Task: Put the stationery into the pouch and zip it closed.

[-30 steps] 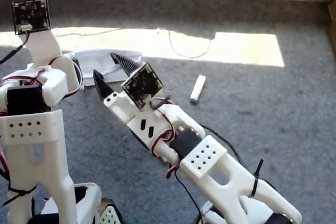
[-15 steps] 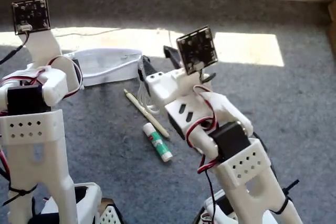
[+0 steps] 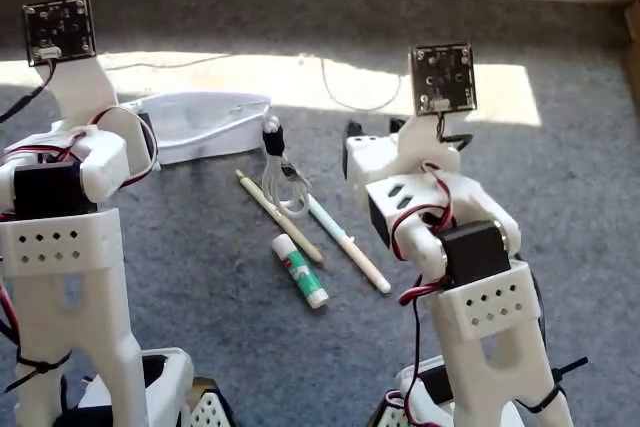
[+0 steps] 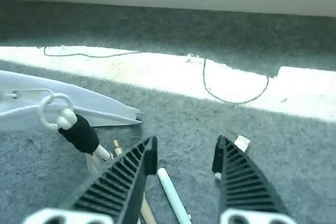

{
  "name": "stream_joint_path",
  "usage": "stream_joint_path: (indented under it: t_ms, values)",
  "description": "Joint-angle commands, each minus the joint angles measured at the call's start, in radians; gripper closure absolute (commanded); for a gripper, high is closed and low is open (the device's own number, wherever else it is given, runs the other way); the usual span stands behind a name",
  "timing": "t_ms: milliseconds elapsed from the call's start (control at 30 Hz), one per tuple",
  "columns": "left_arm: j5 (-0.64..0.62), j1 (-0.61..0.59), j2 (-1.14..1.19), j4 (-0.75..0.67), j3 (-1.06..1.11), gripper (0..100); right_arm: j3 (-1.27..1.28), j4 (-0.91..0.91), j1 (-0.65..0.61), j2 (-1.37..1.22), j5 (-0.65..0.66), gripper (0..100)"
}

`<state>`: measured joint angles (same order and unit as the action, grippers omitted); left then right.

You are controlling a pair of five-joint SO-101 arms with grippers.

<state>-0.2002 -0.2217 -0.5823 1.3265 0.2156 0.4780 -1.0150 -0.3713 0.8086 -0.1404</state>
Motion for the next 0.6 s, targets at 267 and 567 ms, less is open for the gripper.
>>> stream_joint_path:
  t_ms: [267,567]
  values:
    - [-0.014,0.015,-0.008,0.002,-0.004,99,-0.064,-0.050,0.015,-0.246,-0.112,82.6]
    - [-0.011,0.015,-0.008,0.000,0.010,99,-0.111,-0.044,0.062,-0.427,-0.120,82.6]
